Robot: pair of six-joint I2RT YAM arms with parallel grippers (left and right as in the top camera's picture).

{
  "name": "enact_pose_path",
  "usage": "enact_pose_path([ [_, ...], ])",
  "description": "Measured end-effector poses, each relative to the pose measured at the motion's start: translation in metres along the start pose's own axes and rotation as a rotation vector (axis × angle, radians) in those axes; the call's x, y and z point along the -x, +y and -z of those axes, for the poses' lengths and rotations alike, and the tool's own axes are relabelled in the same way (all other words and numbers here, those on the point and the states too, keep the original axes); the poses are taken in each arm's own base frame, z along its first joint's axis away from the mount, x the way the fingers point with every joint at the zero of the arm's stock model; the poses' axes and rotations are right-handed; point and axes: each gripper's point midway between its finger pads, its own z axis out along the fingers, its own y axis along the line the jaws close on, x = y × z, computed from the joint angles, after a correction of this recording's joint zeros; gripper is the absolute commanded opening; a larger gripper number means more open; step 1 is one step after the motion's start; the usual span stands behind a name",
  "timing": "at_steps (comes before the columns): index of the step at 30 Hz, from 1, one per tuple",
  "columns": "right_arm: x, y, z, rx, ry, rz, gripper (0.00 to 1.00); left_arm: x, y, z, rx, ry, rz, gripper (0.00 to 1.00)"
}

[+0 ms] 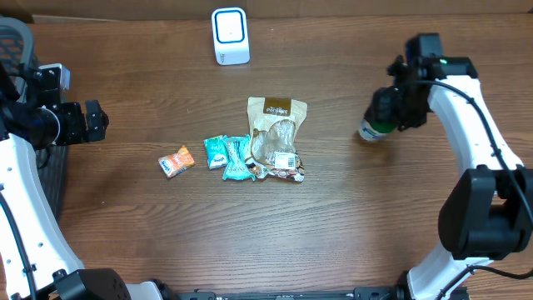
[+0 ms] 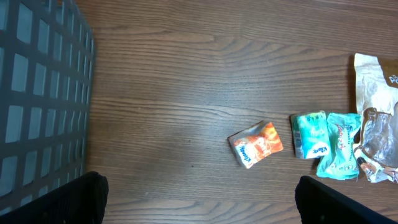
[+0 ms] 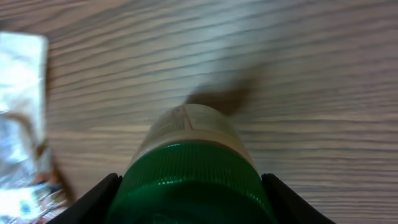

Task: Scan the item barcode
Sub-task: 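Carry the jar right and set it down on the table, then move the right gripper to the PanTree bag and grasp it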

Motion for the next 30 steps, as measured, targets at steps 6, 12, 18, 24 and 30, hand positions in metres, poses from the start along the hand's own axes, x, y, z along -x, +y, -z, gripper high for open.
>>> enact_pose_path([
  [6, -0.015, -0.031, -0.023, -0.085, 0.024, -0.039, 0.37, 0.000, 0.000, 0.000, 0.000, 0.000, 0.000, 0.99],
  [12, -0.026, -0.038, -0.034, -0.117, 0.048, -0.041, 0.47, 0.000, 0.000, 0.000, 0.000, 0.000, 0.000, 1.00],
  [18, -0.027, -0.039, -0.033, -0.123, 0.054, -0.051, 0.96, 0.000, 0.000, 0.000, 0.000, 0.000, 0.000, 1.00],
  [24, -0.030, -0.032, -0.018, -0.097, 0.094, -0.050, 1.00, 0.000, 0.000, 0.000, 0.000, 0.000, 0.000, 1.00],
  [30, 0.006, 0.003, 0.043, 0.050, 0.011, -0.041, 1.00, 0.000, 0.000, 0.000, 0.000, 0.000, 0.000, 1.00],
])
